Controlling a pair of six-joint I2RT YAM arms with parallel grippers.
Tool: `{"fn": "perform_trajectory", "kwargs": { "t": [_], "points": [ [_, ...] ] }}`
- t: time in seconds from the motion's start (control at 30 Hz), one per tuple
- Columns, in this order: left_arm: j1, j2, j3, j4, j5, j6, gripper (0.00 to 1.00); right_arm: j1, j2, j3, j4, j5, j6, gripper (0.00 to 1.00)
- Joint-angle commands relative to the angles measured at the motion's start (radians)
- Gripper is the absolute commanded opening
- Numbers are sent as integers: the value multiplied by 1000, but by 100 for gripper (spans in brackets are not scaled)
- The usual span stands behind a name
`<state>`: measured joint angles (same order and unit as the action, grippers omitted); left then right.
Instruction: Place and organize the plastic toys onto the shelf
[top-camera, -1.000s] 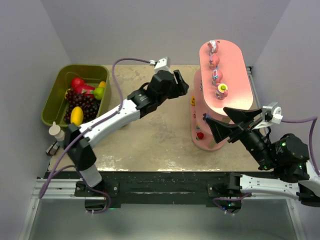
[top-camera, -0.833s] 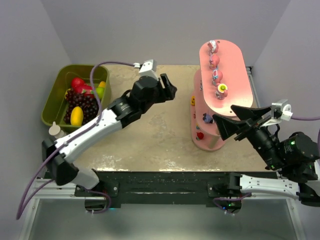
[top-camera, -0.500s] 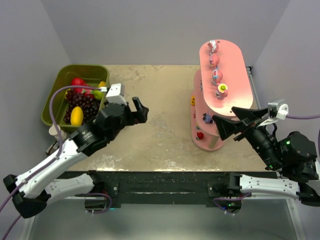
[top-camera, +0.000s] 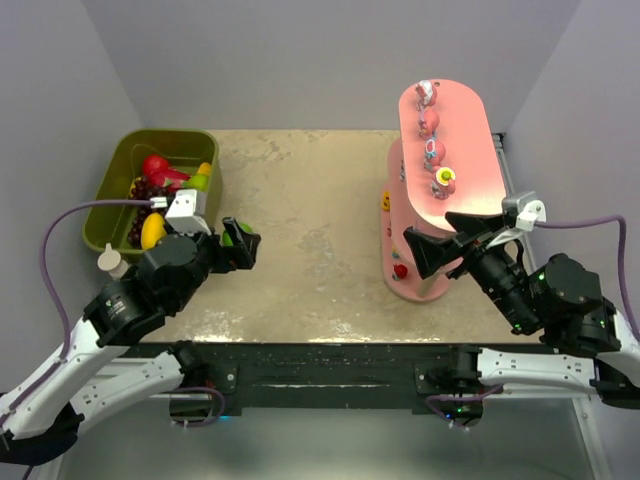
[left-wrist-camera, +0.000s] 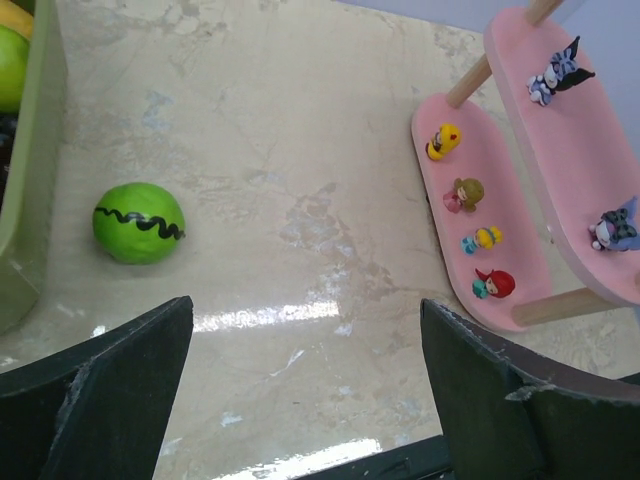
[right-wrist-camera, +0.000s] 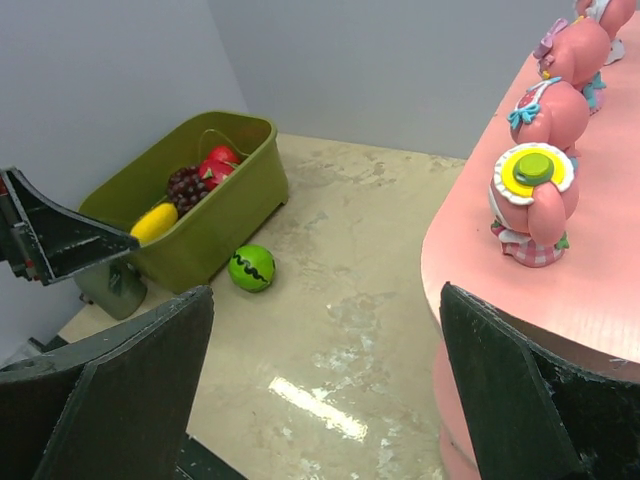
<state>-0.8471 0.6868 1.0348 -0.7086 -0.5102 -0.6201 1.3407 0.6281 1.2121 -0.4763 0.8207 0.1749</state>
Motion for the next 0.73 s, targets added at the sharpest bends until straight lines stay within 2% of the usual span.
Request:
{"fn": "perform_trajectory", "kwargs": {
  "t": [0.0,0.27,0.57,0.7],
  "points": [
    [-3,29,89,-20,-47,68,100,3,-28,44,5,14,34,99],
    [-3,46,106,-14,-73,85,99,3,-90,81,-79,-31,69,99],
    [-3,86,189,18,-86,129,99,5,-116,76,-133,4,75,99],
    [-3,126,235,-38,-143,123,100,3,-130,69,-137,5,80,99]
  ]
}}
